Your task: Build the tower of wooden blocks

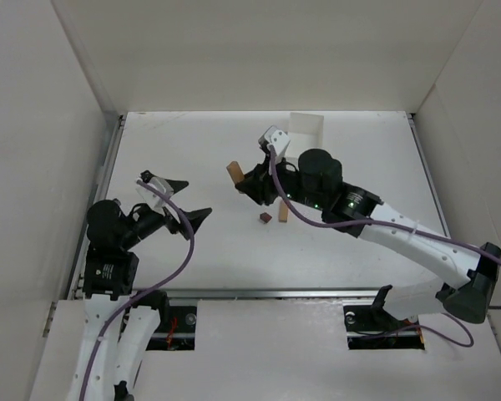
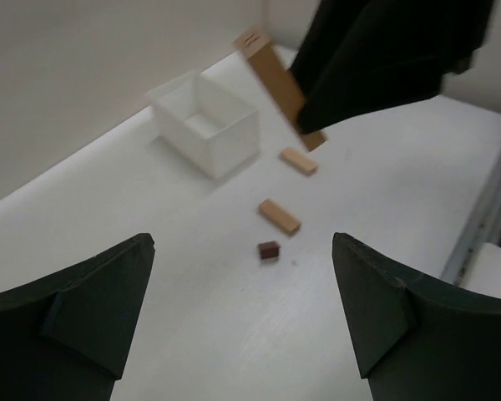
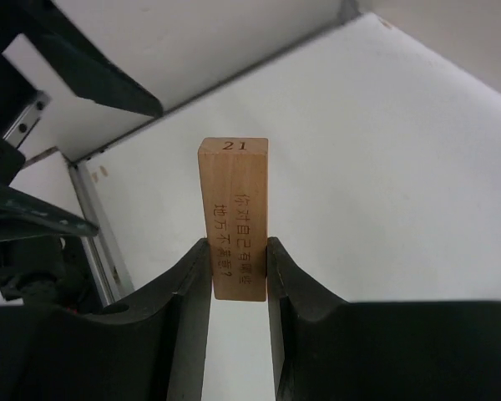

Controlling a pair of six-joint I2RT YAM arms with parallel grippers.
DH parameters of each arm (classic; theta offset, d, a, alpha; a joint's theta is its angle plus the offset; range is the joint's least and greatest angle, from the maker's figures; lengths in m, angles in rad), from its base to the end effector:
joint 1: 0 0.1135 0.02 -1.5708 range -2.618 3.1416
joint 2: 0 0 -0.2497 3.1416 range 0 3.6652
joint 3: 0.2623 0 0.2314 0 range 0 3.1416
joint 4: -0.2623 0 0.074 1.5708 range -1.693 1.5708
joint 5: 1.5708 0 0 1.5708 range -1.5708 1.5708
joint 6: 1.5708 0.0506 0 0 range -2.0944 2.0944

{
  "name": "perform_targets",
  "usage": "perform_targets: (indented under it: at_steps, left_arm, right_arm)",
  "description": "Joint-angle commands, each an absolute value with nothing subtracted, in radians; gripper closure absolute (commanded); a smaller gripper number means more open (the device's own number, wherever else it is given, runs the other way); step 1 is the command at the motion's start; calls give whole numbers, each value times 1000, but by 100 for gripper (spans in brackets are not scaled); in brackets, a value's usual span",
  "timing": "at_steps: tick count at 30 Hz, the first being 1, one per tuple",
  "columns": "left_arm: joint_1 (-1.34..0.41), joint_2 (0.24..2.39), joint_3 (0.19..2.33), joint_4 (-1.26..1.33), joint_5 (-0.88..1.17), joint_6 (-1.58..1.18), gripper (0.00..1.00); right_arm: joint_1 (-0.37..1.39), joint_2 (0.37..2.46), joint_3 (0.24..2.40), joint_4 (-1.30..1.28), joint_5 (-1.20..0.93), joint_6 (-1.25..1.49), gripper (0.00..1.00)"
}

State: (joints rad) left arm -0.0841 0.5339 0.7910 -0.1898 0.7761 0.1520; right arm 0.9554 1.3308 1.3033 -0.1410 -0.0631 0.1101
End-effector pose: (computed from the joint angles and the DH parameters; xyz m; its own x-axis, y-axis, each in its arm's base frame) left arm 0.1124 -0.0450 0.3628 0.1808 0.0932 -0.9791 0.7375 0.6457 0.1976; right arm 0.1754 0.2537 0.3890 -0.1897 -0.0784 -0.9787 -0.8350 0.5372 0.1188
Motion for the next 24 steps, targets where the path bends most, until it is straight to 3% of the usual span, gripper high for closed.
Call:
perform_targets:
  at_steps: [1, 4, 9, 15, 19, 24]
  left_arm:
    - [-91, 549, 749, 179, 1179, -52, 15]
    - [-91, 589, 707, 402, 1288, -176, 18]
    - [-100, 716, 784, 355, 1426, -143, 21]
    - [-118, 845, 837, 344, 1482, -134, 33]
    - [-167, 832, 851, 273, 1454, -28, 33]
    - [-224, 775, 789, 504, 1387, -167, 33]
  right_arm:
    - [940, 1329, 1233, -39, -279, -53, 100]
    - [940, 1243, 1117, 84, -348, -90, 100]
    - [940, 1123, 950, 308, -365, -135, 100]
    - [940, 1091, 930, 328, -429, -149, 100]
    - [940, 1111, 940, 328, -454, -149, 100]
    - [950, 1143, 972, 348, -454, -149, 100]
